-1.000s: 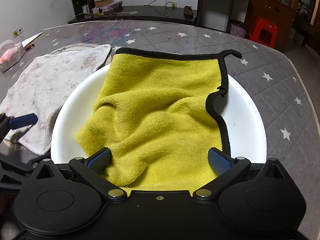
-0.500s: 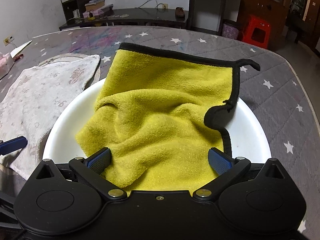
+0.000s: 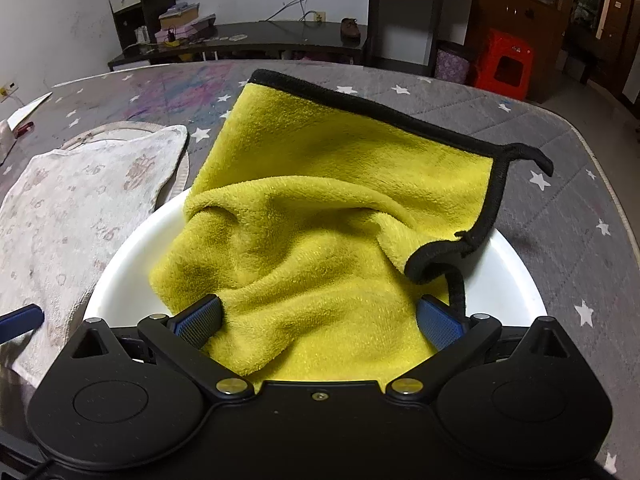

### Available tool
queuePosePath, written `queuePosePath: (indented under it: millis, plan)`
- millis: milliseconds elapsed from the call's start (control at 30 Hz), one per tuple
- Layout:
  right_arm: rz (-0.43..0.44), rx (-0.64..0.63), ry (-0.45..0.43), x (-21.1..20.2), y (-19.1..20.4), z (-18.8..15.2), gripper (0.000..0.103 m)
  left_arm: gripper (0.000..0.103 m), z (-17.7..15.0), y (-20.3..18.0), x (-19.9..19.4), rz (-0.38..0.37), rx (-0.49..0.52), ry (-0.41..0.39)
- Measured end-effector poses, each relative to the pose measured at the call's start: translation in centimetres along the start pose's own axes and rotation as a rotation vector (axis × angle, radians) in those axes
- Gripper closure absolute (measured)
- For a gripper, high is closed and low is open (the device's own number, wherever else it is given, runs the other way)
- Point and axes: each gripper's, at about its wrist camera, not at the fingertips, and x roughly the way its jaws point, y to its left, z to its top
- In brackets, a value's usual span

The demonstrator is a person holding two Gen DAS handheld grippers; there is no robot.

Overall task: Clean bowl
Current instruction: 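Keep rubbing the yellow cloth inside the bowl with the right gripper, then wipe the yellow cloth around the bowl's inner wall with the right gripper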

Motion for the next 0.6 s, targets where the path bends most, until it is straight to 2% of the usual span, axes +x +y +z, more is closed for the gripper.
queuePosePath:
  millis: [600]
  plan:
    - [0.032,-0.045,0.032,-2.3,-0.1,-2.2,0.000,0.000,0.0,-0.1,0.0,0.000,-0.001,0.000]
